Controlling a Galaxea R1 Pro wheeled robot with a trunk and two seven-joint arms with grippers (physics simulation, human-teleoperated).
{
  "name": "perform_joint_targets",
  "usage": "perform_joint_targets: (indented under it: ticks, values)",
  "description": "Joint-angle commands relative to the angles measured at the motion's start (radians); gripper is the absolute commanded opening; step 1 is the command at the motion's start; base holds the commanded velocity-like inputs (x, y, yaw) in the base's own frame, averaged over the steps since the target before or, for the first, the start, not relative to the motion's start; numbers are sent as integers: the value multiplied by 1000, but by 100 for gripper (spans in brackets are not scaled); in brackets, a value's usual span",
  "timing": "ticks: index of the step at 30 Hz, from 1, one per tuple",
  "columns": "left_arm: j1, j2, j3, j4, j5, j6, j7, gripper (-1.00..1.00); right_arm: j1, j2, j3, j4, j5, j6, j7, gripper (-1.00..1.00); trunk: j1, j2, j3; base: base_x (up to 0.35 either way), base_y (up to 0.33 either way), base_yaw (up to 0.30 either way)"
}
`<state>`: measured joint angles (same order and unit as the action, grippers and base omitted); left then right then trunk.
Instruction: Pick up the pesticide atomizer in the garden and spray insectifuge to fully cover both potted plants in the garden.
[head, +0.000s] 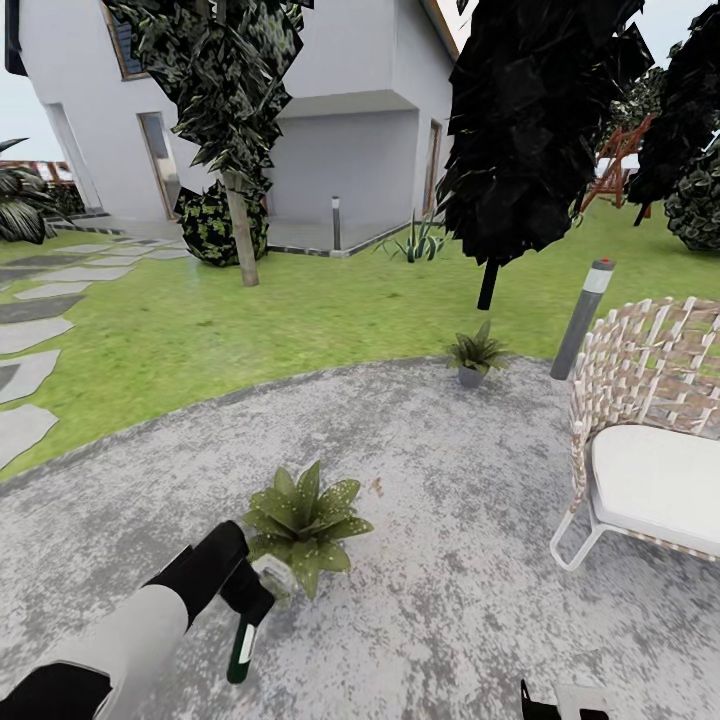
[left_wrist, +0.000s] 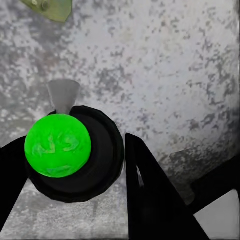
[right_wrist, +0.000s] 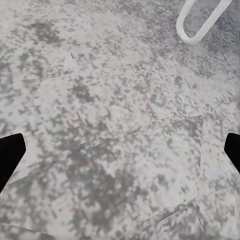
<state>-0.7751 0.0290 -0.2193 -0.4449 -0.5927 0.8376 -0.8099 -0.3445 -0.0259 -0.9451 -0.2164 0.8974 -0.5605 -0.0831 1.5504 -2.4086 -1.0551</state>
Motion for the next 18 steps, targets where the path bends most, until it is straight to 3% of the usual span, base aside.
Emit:
perform_joint_targets:
  ticks: [1, 6, 9, 11, 14, 16, 18]
  values:
    - [-1, 7, -2, -3, -11, 1, -27, -100, -1, 0, -4, 2, 11, -3, -7, 100, 0, 0, -1, 0, 0, 0]
    - [3, 6, -7, -3, -13, -1, -44, -100, -1, -2, -5, 2, 11, -3, -7, 100, 0, 0, -1, 0, 0, 0]
    - [-8, 21, -6, -6, -13, -1, -49, -100, -1, -3, -5, 2, 11, -3, -7, 100, 0, 0, -1, 0, 0, 0]
    - [-46, 47, -6, -9, -12, 0, -71, -100, -1, -3, -5, 2, 11, -3, -7, 100, 0, 0, -1, 0, 0, 0]
    - [-114, 101, -7, -10, -14, 0, -169, -100, -1, -3, -6, 2, 11, -3, -7, 100, 0, 0, -1, 0, 0, 0]
    - [-158, 141, -7, -11, -52, 1, -229, -100, -1, -4, -6, 1, 11, -3, -7, 100, 0, 0, -1, 0, 0, 0]
    - [-194, 156, -5, -11, -146, 1, -290, -100, -1, -5, -5, 2, 11, -3, -7, 100, 0, 0, -1, 0, 0, 0]
